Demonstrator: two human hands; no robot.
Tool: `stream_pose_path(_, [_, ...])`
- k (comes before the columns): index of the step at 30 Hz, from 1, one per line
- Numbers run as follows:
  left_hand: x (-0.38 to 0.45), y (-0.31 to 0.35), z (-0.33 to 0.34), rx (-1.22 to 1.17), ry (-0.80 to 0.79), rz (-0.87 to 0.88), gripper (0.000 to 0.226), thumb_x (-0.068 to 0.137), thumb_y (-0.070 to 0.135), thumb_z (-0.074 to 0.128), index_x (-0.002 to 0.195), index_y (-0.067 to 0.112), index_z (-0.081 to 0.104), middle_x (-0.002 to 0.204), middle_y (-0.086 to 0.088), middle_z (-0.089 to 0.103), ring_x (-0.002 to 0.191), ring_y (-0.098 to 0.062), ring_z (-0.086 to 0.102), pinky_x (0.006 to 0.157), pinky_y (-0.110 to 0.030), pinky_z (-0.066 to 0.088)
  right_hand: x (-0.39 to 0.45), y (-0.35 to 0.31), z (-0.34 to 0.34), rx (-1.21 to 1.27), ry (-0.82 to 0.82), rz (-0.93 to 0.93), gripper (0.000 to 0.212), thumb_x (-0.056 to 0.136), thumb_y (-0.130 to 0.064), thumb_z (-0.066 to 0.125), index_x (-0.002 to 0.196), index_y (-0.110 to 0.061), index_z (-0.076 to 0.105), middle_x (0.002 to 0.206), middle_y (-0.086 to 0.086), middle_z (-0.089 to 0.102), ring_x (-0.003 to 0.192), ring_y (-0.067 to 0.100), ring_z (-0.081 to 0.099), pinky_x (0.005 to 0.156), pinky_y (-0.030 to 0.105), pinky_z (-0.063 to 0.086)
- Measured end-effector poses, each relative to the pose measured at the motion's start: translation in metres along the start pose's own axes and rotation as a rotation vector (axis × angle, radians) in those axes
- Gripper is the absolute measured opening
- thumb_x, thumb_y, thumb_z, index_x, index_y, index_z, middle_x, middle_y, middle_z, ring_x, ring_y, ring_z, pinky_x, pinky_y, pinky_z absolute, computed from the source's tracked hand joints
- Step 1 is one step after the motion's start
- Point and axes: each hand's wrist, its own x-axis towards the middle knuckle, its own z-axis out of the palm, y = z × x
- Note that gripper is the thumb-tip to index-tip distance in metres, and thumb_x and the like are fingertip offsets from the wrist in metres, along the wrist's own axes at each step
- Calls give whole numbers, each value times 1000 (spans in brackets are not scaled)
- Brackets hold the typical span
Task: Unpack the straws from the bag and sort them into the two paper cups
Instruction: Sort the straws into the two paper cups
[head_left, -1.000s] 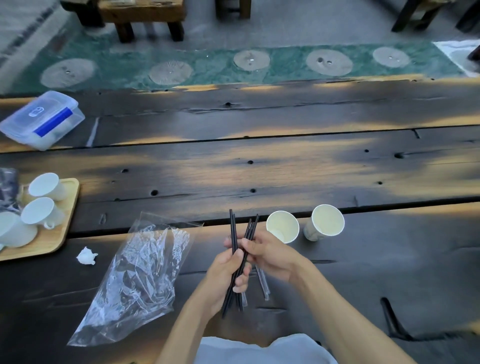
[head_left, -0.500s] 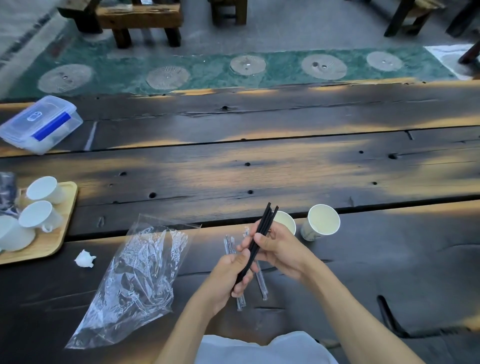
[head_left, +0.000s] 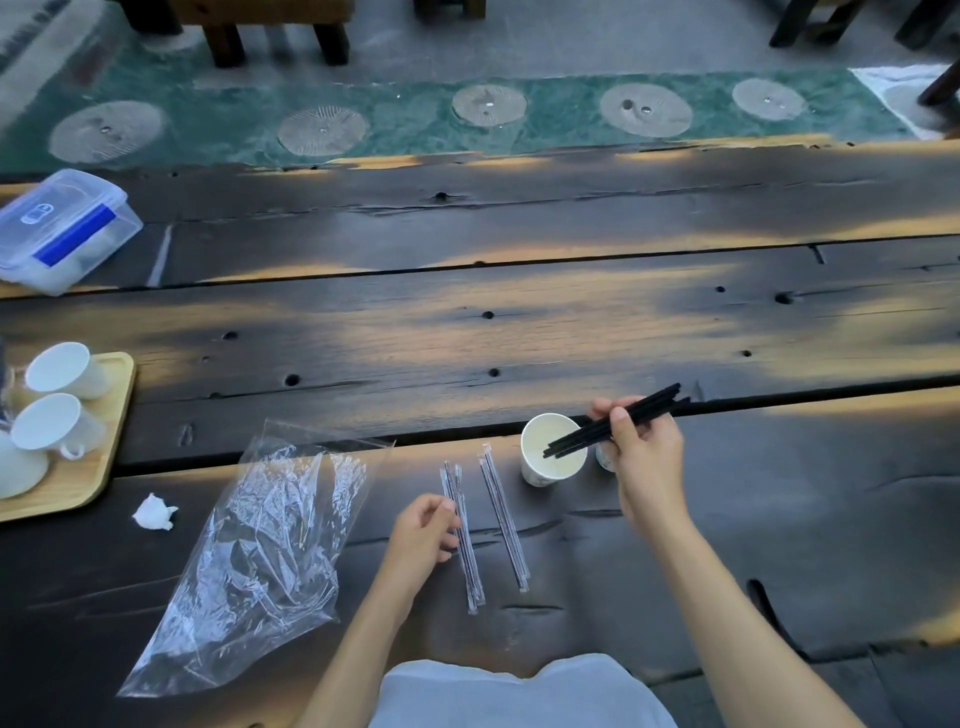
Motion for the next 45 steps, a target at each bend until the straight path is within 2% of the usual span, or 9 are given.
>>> stream_pose_path(7, [4,-8,-1,-64,49,-71,22,102,19,49,104,3,64,86,-8,66,67,-15,57,57,-21,48,10,31,8,-172,-55,40,24,97,1,47,97,-16,64,105,6,71,101,17,66,102,43,49])
stream_pose_path(10, [7,-11,-1,-67,61,-80,21,102,18,49,103,4,64,86,-9,67,66,-15,57,57,-21,49,12,32,7,-250,-80,13,25,96,-2,49,107,-15,67,105,2,72,99,17,64,92,33,50])
stream_pose_path(15, [14,-16,0,-76,109,-98,18,101,17,49,101,6,64,84,-7,67,68,-15,57,59,-21,50,7,17,-5,-257,10,-4,34,101,-11,45,134,-11,55,130,-3,60,121,8,54,100,14,41])
stream_pose_path(20, [26,-26,0,-76,184,-146,14,100,12,48,106,10,61,91,-7,64,74,-16,57,68,-25,50,-24,42,-24,-231,337,-14,31,92,2,38,93,-19,60,100,7,68,96,21,66,93,37,50])
stream_pose_path(24, [38,-30,3,-110,217,-211,20,100,10,47,117,12,56,98,-4,61,82,-17,58,76,-30,51,-44,99,-7,-541,-22,364,30,90,8,42,89,-15,61,100,14,70,88,25,63,88,39,48])
stream_pose_path(28, [48,-27,9,-173,198,-315,20,101,13,46,118,18,53,98,-3,61,89,-18,58,87,-37,52,-32,131,22,-839,-286,473,34,94,-2,45,125,-7,59,125,11,65,116,28,58,98,31,41])
stream_pose_path(35, [57,-26,27,-323,152,-479,19,103,19,42,113,15,57,101,-9,66,94,-22,63,88,-42,53,-27,147,65,-984,-420,391,27,91,-7,45,107,-7,66,105,16,70,101,34,64,87,33,49])
stream_pose_path(39, [56,-29,41,-278,110,-437,28,99,7,41,95,8,69,86,-12,67,79,-22,61,67,-31,53,-34,152,73,-990,-449,391,17,88,-8,51,92,-9,67,92,14,71,87,30,65,73,32,50])
stream_pose_path(45, [53,-35,42,-265,127,-397,27,97,2,52,80,8,73,81,-17,68,75,-25,61,74,-37,51,-33,157,68,-855,-432,518,16,83,-8,65,78,-20,56,72,5,62,67,21,59,69,42,56])
